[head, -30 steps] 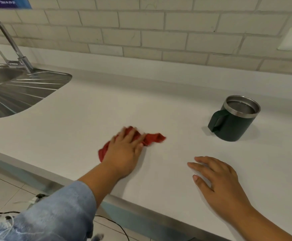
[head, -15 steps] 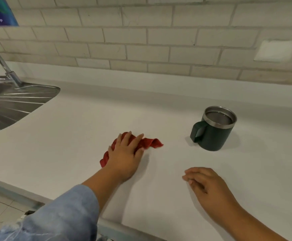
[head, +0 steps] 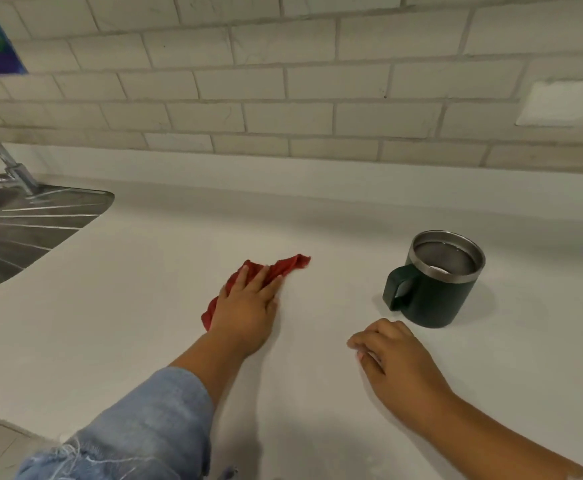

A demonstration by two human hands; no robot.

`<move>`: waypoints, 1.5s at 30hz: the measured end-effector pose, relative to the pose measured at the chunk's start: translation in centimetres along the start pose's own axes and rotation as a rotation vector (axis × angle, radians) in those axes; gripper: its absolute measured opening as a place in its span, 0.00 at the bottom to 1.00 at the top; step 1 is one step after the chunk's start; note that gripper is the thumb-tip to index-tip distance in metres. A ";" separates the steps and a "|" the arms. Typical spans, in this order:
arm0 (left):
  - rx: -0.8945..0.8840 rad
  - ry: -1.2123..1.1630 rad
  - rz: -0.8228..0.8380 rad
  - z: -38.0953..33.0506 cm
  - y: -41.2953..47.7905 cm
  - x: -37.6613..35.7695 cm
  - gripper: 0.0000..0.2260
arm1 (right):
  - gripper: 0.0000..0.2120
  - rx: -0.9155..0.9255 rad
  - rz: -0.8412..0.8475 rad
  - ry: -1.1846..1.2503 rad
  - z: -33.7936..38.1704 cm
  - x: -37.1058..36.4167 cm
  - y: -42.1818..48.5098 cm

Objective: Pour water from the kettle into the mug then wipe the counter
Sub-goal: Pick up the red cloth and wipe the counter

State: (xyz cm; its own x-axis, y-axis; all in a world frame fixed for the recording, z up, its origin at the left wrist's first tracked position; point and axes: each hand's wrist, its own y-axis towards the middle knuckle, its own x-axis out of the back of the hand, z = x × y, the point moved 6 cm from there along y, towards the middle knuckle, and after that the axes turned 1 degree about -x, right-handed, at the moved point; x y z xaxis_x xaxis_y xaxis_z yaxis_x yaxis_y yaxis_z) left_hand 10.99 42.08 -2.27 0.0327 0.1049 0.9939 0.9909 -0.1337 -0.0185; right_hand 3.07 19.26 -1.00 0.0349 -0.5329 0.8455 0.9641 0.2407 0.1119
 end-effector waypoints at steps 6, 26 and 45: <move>-0.511 -0.072 0.046 -8.3 2.4 -1.8 0.23 | 0.12 -0.055 -0.057 -0.012 3.0 -2.2 3.5; -0.488 -0.017 0.036 -1.0 15.9 -0.1 0.23 | 0.22 -0.252 -0.111 -0.229 2.2 -3.4 3.4; -0.351 0.041 -0.015 9.6 12.4 1.1 0.24 | 0.13 -0.285 -0.205 -0.222 4.2 -3.3 7.7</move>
State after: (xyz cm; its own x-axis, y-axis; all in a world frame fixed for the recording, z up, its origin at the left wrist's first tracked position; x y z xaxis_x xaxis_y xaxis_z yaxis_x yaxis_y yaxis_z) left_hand 24.55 49.99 -2.48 0.0058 0.0709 0.9975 0.8856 -0.4636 0.0278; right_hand 9.30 26.29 -0.78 -0.1928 -0.3508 0.9164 0.9806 -0.1034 0.1667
